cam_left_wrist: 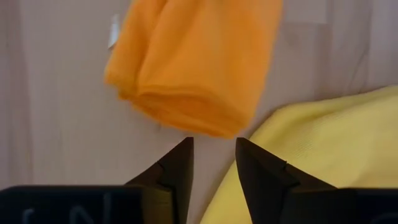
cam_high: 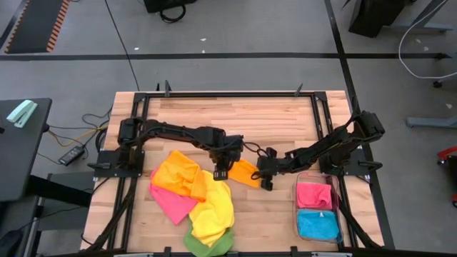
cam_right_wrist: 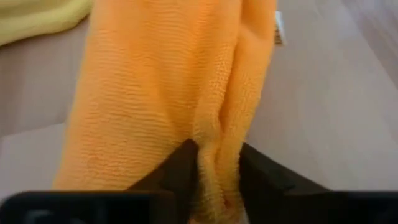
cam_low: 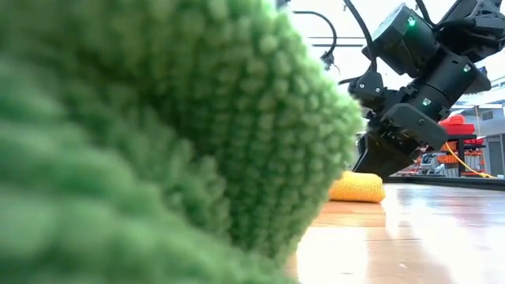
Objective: Fold microfiber towels
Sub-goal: Fold the orange towel
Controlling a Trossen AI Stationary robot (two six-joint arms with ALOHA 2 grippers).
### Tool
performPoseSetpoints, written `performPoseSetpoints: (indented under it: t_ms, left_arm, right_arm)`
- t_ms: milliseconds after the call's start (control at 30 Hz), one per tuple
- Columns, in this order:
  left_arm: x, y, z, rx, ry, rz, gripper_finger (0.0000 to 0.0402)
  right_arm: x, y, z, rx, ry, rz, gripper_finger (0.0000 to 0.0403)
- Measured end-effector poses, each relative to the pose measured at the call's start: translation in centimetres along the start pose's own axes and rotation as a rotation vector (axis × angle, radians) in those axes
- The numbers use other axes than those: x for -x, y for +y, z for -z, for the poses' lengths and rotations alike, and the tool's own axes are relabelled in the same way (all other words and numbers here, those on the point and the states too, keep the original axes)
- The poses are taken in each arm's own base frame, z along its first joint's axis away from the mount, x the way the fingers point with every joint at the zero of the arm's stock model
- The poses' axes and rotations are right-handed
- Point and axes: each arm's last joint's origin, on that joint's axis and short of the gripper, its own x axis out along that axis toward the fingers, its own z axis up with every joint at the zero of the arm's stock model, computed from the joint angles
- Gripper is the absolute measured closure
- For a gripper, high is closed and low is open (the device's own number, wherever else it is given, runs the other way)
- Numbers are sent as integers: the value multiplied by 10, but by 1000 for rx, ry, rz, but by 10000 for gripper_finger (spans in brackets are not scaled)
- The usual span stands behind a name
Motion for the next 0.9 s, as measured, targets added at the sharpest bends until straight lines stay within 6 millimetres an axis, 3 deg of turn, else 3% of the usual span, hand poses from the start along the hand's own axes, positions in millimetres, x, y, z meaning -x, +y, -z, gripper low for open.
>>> performPoseSetpoints:
  t_ms: [133, 200, 567, 900]
  left_arm:
    - [-2, -11, -1, -28, -8, 9, 272]
    - [-3, -16, -1, -32, -6, 14, 275]
    - [-7, -42, 2, -90, 7, 36, 289]
    - [-4, -44, -23, -89, -256, 36, 267]
  right_arm:
    - [0, 1, 0, 40, 8, -17, 370]
    - [2, 1, 0, 68, 14, -35, 389]
    - [44, -3, -8, 157, 44, -188, 390]
    - [65, 5, -7, 236, 49, -302, 390]
